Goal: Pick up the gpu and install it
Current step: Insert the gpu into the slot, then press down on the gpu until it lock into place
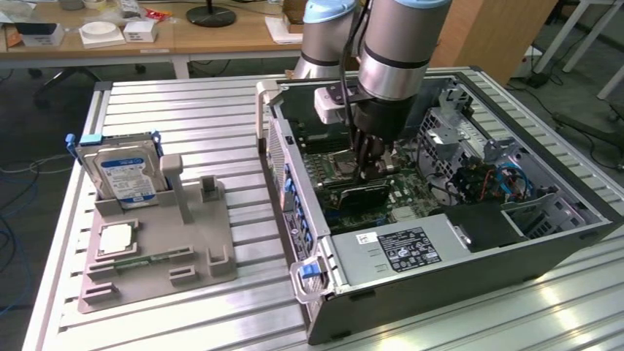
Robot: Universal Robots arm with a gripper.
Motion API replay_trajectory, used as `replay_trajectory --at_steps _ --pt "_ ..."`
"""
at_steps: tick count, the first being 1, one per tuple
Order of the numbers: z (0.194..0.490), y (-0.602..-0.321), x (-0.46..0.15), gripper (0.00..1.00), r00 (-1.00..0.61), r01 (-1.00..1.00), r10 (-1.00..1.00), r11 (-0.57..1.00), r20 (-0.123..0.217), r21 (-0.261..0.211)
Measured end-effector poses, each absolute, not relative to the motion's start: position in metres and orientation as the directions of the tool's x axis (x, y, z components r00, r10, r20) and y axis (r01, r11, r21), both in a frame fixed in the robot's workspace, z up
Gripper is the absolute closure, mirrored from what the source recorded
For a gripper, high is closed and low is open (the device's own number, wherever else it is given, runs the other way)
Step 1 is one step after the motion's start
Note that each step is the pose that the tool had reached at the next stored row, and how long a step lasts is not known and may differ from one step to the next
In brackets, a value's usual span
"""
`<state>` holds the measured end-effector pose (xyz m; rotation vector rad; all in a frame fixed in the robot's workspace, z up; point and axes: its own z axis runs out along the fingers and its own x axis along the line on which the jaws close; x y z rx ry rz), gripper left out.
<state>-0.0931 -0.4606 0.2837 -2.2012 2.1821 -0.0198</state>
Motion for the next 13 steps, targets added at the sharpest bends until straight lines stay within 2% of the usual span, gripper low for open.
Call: replay_trajectory --at_steps 2,13 --pt "0.2837 -0.4606 -0.0931 0.9 0.009 -0.999 -1.0 -0.008 -0.021 -0.039" --pt "0.2837 -0.4605 -0.0931 0.9 0.009 -0.999 -1.0 -0.008 -0.021 -0.039"
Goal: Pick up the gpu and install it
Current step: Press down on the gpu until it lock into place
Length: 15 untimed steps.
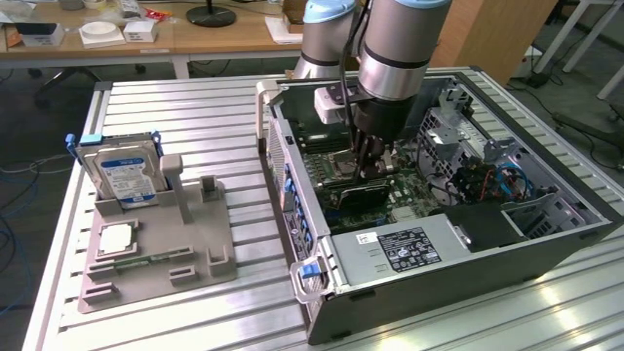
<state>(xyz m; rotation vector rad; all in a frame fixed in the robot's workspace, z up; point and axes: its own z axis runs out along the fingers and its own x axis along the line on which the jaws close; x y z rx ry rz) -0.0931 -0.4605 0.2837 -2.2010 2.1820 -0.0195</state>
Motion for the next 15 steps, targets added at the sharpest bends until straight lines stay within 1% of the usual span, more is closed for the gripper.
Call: replay_trajectory --at_steps 11,15 --pt "0.2833 -0.4605 -0.1007 0.9 0.009 -0.999 -1.0 -0.008 -0.021 -0.034" --pt "0.2834 -0.4606 -0.1008 0.9 0.008 -0.999 -1.0 -0.008 -0.021 0.036"
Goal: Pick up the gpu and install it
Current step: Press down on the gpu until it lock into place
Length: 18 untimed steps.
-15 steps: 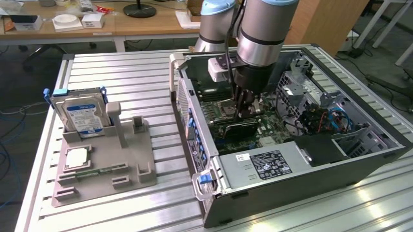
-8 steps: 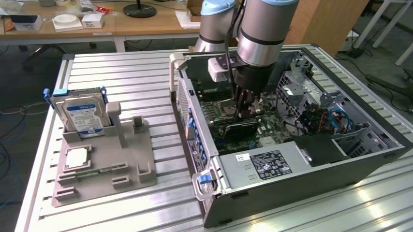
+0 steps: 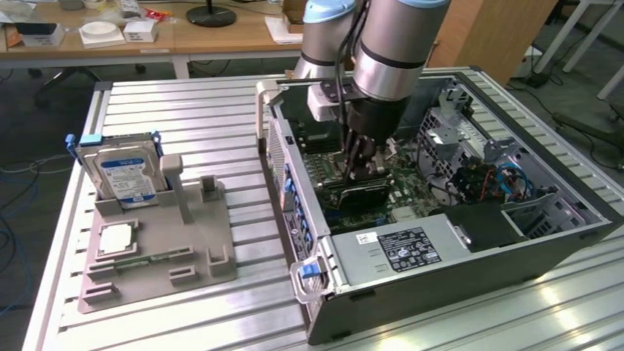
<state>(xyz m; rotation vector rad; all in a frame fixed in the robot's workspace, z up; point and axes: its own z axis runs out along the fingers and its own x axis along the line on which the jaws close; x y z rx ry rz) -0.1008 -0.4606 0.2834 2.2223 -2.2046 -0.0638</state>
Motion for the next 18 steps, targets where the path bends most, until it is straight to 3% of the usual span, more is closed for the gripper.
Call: replay_trajectory --at_steps 18 --pt "0.2834 -0.4606 -0.1007 0.9 0.0 -0.935 -1.0 -0.008 -0.023 0.355"
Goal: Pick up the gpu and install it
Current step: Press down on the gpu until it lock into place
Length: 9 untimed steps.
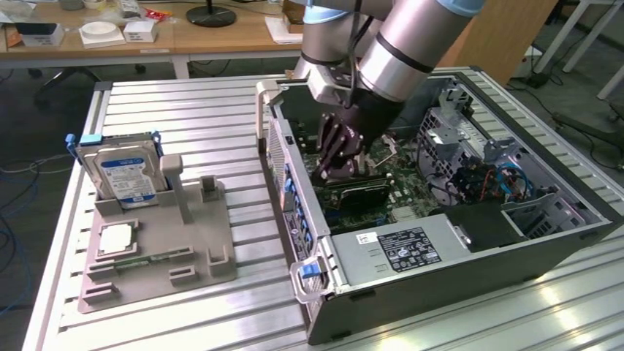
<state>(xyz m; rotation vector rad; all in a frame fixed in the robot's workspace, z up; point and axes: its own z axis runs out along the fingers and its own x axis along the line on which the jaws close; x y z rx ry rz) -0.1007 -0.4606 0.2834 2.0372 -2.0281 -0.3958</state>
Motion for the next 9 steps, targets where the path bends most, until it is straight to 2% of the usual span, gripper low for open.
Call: replay_trajectory --at_steps 3,9 --pt "0.2834 -0.4606 -0.1001 0.9 -0.001 -0.916 -1.0 -0.008 -0.023 0.402" --pt "0.2831 -0.4606 -0.1002 0.9 -0.001 -0.915 -1.0 -0.008 -0.023 0.403"
